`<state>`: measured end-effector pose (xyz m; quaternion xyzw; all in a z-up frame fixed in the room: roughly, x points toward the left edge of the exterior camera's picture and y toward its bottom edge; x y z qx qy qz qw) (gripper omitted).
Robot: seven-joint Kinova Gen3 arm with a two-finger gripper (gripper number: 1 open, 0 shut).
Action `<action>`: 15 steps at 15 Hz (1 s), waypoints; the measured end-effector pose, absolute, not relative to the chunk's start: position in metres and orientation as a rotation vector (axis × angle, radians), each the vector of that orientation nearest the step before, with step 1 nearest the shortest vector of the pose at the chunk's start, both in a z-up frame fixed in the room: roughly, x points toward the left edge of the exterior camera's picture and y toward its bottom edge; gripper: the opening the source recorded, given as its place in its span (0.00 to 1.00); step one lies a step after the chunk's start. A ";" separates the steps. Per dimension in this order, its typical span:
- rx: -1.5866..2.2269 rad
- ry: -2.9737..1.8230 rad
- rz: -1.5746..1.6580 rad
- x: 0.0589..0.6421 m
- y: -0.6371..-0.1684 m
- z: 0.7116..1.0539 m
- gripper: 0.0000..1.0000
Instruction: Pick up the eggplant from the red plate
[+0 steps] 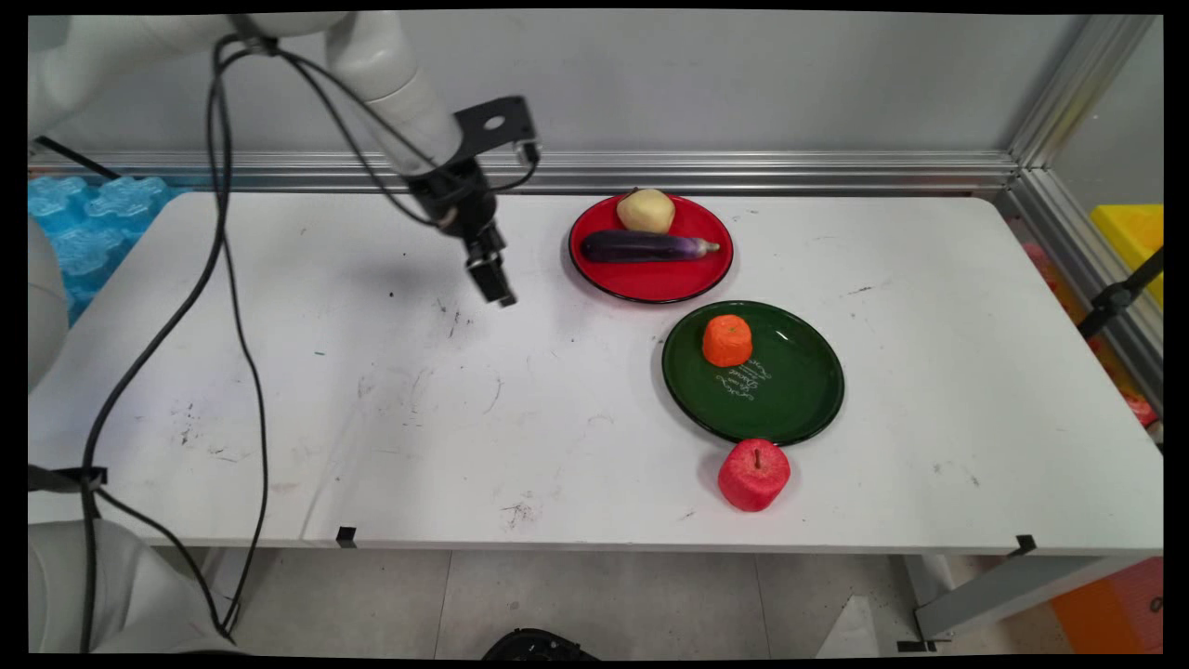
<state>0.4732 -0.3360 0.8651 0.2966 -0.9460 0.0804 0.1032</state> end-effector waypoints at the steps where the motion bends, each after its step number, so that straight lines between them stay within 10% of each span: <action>1: 0.866 -2.778 0.258 0.470 -0.346 0.865 1.00; 15: 0.733 -2.659 0.344 0.449 -0.450 0.836 1.00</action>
